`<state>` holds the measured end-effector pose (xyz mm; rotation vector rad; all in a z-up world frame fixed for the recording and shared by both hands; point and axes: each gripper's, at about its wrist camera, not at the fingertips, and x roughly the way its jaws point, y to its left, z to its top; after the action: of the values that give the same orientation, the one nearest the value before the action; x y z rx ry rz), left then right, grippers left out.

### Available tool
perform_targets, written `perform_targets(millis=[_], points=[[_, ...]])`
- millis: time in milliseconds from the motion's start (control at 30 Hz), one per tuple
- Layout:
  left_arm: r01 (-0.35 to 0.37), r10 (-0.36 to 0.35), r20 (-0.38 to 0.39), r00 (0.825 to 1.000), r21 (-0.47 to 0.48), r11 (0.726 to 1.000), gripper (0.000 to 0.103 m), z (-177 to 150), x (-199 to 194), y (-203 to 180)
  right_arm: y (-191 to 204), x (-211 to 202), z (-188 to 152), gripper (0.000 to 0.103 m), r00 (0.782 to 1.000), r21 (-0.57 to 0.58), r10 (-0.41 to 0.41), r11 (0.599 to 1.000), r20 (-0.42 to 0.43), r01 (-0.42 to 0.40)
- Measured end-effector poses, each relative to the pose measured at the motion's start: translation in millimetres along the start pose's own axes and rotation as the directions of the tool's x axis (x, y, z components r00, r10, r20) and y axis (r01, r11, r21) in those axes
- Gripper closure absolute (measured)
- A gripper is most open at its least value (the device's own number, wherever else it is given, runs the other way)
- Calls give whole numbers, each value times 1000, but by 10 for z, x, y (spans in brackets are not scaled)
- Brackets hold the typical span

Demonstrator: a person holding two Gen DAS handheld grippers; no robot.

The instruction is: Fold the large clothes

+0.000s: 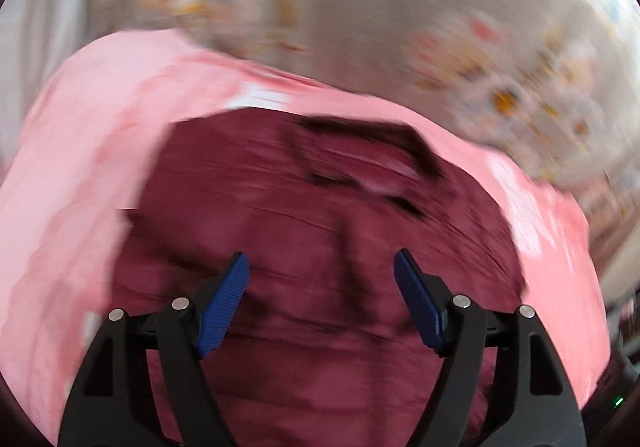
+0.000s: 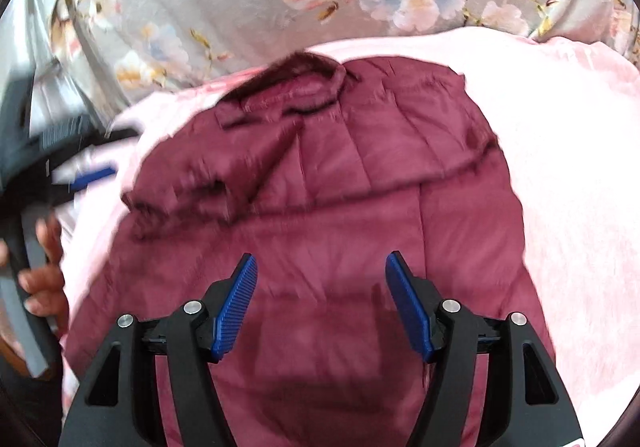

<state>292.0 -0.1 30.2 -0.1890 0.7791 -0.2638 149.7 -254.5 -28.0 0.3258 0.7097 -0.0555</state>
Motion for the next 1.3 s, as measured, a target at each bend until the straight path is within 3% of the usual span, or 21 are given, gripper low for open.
perform_targets(millis=[100,233,367,433,533,633,733,900,967,1100,1133,1167,1200,1233,1300], points=[[-64,61,-25,998,-135,989,31,154,50,539,111,129,260,37,999,19,33,999,-3,-33],[-84,63,-81,995,-290,953,31,199,202,1079,560,371,385,37,1000,-105,7,994,-7,-8],[-117,75,-132,988,-345,931,31,198,392,1327,1029,707,325,33,999,-294,-38,955,-38,25],[-136,85,-157,984,-354,925,32,163,475,1396,1092,908,354,37,992,-348,-127,931,-19,113],[-142,89,-158,983,-363,921,32,117,460,1508,752,754,593,41,981,-190,-182,963,62,190],[-141,89,-149,985,-384,912,32,101,414,1625,126,461,702,34,982,85,-165,984,86,158],[-119,61,-145,988,-434,893,32,145,409,1713,-90,522,638,34,989,91,-148,985,-2,148],[-34,-48,-151,987,-501,865,32,195,535,1635,-257,563,632,34,999,193,-37,980,-25,41],[-19,-75,-162,984,-514,858,32,203,614,1579,-283,601,669,34,999,206,-35,978,-26,40],[-8,-111,-179,978,-557,831,47,198,768,1582,-370,728,740,34,998,222,-51,973,-42,59],[-8,-119,-186,975,-568,823,51,190,809,1598,-388,787,746,37,997,219,-50,974,-54,60],[-13,-122,-195,973,-576,817,67,183,844,1611,-376,835,762,44,997,203,-45,977,-64,58],[-21,-119,-204,972,-576,817,86,178,871,1622,-338,886,788,79,995,170,-45,984,-83,59],[-19,-120,-207,971,-568,823,97,187,882,1619,-298,892,825,100,996,146,-35,988,-87,48],[6,-125,-180,976,-547,837,103,238,798,1581,-166,620,982,100,999,101,-8,995,32,5]])
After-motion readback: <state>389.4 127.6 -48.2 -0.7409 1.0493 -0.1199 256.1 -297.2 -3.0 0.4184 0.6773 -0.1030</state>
